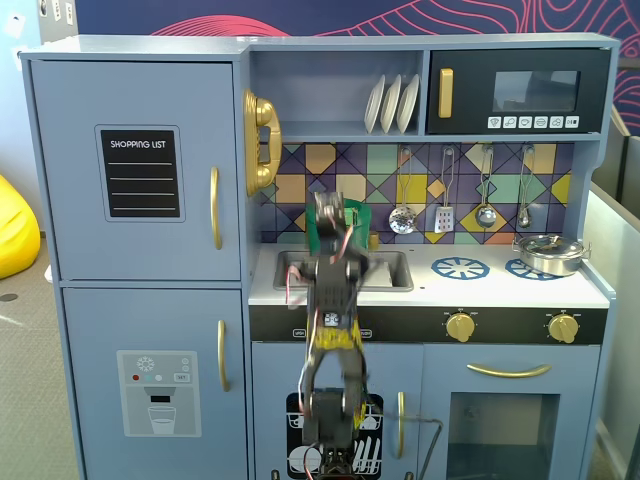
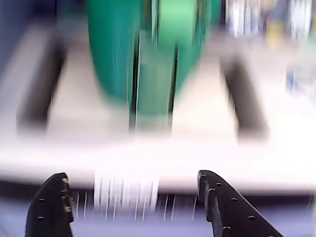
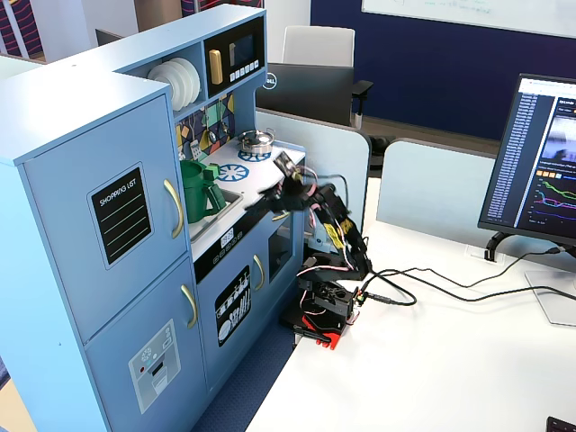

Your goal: Pick up the lid from the counter and put it on the green recipient

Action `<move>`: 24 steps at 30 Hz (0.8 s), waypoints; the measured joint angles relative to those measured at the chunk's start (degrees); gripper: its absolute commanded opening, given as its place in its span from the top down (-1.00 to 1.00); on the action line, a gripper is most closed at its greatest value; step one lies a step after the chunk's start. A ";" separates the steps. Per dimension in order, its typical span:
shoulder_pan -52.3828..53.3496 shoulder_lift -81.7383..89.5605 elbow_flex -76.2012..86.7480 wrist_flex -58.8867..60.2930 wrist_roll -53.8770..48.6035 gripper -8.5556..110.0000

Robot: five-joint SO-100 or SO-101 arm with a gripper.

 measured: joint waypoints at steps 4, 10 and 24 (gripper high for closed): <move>1.23 7.56 19.16 -1.23 2.46 0.66; 1.58 11.60 50.45 -14.15 8.70 0.71; -4.31 21.36 65.65 3.08 14.06 0.71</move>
